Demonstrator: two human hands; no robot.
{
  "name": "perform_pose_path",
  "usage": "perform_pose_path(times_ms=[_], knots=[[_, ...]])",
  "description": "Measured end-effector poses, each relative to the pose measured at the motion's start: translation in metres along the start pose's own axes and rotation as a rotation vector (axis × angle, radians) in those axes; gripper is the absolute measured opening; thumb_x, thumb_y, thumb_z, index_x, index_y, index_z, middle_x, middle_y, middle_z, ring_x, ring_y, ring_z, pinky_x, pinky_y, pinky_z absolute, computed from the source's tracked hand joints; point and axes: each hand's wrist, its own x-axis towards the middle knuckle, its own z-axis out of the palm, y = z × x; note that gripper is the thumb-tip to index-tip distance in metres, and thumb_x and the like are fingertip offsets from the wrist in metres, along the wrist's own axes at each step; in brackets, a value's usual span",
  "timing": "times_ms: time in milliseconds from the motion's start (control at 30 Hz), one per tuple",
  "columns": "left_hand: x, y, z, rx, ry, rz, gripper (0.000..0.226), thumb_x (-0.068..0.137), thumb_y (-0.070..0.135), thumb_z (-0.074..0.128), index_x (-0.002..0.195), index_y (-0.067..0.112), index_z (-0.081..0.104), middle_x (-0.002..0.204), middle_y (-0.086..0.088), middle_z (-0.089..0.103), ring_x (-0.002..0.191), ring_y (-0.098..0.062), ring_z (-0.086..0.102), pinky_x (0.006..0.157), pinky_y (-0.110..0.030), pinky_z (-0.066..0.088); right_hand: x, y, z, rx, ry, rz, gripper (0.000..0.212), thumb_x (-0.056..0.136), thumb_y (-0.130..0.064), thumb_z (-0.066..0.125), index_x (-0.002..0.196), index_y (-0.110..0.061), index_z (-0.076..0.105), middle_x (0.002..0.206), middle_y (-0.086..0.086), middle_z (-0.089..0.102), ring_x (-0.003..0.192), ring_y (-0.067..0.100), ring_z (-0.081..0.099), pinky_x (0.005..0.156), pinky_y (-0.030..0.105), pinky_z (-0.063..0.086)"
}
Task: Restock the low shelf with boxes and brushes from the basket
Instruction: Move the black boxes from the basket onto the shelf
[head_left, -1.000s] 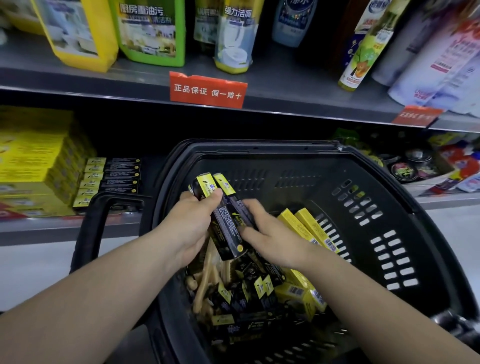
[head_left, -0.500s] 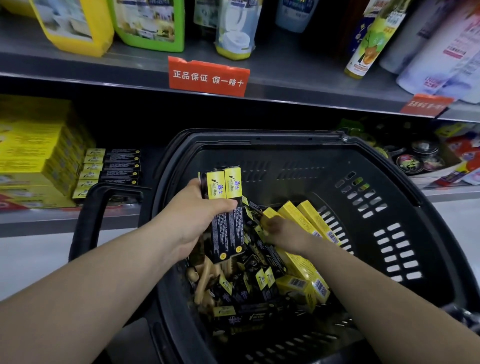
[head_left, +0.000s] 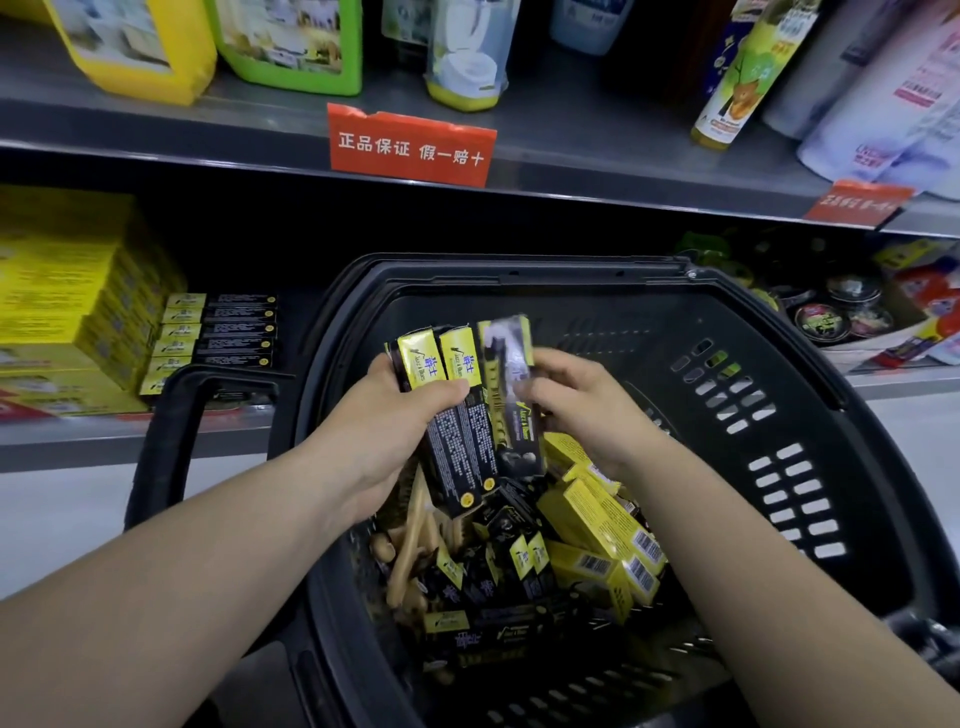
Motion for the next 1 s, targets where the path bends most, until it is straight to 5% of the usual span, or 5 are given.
perform_pose_path(times_ms=[267,467,633,733,1000], knots=[[0.002,0.006,0.001,-0.079,0.087,0.108,0.025,0.086,0.030,0.064,0.109,0.026,0.054,0.104,0.003,0.071,0.093,-0.012,0.068,0.080,-0.029,0.052,-0.008,-0.015,0.028,0.148,-0.226,-0.010,0.047,0.095,-0.043,0.045,0.139,-0.049,0.032,0.138,-0.020,0.049,0.129,0.002,0.045,0.112,0.037,0.030],[-0.001,0.023,-0.011,-0.021,0.158,0.206,0.045,0.069,0.020,0.080,0.109,0.022,0.058,0.095,0.003,0.073,0.084,-0.012,0.070,0.074,-0.029,0.054,-0.015,-0.040,0.043,-0.102,-0.187,-0.160,0.041,0.099,-0.033,0.041,0.136,-0.047,0.029,0.119,-0.037,0.054,0.110,-0.015,0.052,0.085,0.003,0.042],[-0.006,0.049,-0.034,-0.101,0.213,0.234,0.048,0.063,0.019,0.082,0.107,0.018,0.063,0.091,-0.001,0.075,0.083,-0.019,0.072,0.071,-0.034,0.056,-0.008,-0.076,0.061,-0.123,-0.093,-0.171,0.047,0.082,-0.040,0.066,0.119,-0.032,0.038,0.119,-0.007,0.061,0.104,0.007,0.063,0.092,0.037,0.052],[-0.011,0.060,-0.057,-0.204,0.251,0.204,0.048,0.064,0.020,0.081,0.109,0.016,0.064,0.088,-0.004,0.075,0.076,-0.020,0.073,0.057,-0.031,0.057,0.006,-0.100,0.072,-0.117,-0.241,-0.133,0.064,0.068,-0.032,0.074,0.125,-0.031,0.044,0.120,-0.005,0.062,0.107,0.009,0.063,0.096,0.034,0.050],[-0.022,0.073,-0.129,-0.394,0.331,0.006,0.038,0.074,0.027,0.074,0.107,0.010,0.066,0.080,-0.008,0.075,0.058,-0.020,0.070,0.045,-0.030,0.055,0.085,-0.136,0.124,-0.363,-0.186,-0.029,0.012,0.090,-0.022,0.057,0.099,-0.016,0.062,0.090,0.000,0.065,0.086,0.017,0.060,0.079,0.029,0.046]])
